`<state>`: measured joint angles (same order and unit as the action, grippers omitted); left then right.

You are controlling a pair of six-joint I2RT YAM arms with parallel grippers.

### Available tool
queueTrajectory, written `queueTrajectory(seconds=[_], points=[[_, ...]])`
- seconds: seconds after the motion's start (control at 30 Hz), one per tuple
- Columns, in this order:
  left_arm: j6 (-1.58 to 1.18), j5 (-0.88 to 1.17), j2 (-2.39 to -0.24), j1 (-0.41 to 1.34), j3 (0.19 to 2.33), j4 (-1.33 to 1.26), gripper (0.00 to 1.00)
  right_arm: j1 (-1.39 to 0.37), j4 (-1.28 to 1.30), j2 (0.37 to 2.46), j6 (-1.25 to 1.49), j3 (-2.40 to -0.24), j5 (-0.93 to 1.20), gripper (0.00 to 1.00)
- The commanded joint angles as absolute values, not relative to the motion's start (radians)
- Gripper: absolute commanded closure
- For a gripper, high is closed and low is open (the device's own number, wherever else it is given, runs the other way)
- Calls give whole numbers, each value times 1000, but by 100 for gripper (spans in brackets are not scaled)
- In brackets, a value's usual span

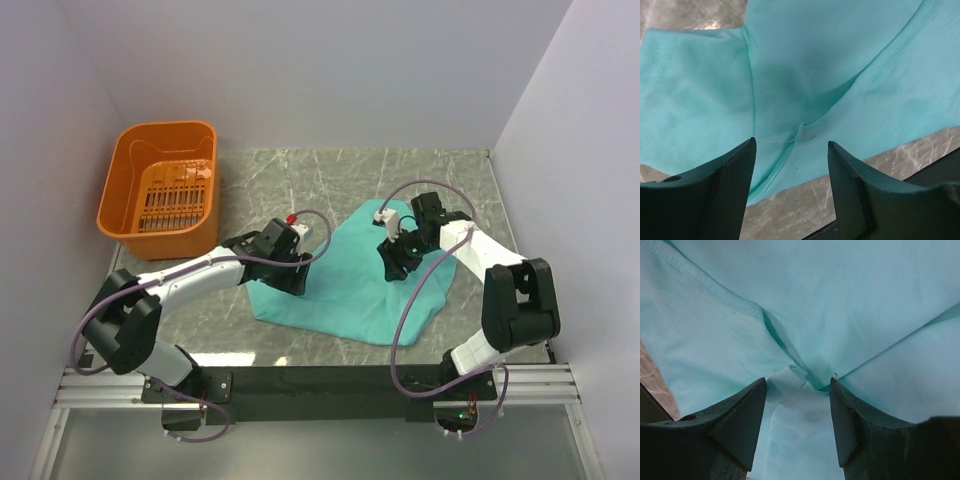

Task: Fold and stack the t-shirts
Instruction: Flatten the tshirt out

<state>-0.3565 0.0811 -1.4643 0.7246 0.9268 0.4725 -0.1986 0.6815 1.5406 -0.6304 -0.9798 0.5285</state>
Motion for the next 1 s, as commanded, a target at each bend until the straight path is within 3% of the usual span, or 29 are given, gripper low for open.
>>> queueTrajectory(seconds=[0.0,0.1,0.2,0.23,0.33,0.47,0.67,0.97], points=[[-348,83,-1506,747,982,494,36,-207,687,1562,-647,-997,522,40],[-348,83,-1534,758,988,502,37,-207,696,1574,-653,-1008,525,44],[-350,84,-1551,767,988,505,41,-207,718,1580,-664,-1015,538,54],[-351,92,-1554,770,986,505,43,-207,724,1582,-667,-1017,548,63],[-347,109,-1565,781,986,505,58,-207,742,1574,-675,-1020,557,80],[-339,123,-1569,790,988,511,99,-206,768,1523,-675,-1029,560,96],[-322,45,-1526,788,1041,543,99,-204,853,1338,-647,-1120,561,100],[-252,-64,-1586,744,1434,586,99,-198,812,1141,-519,-1354,321,100]])
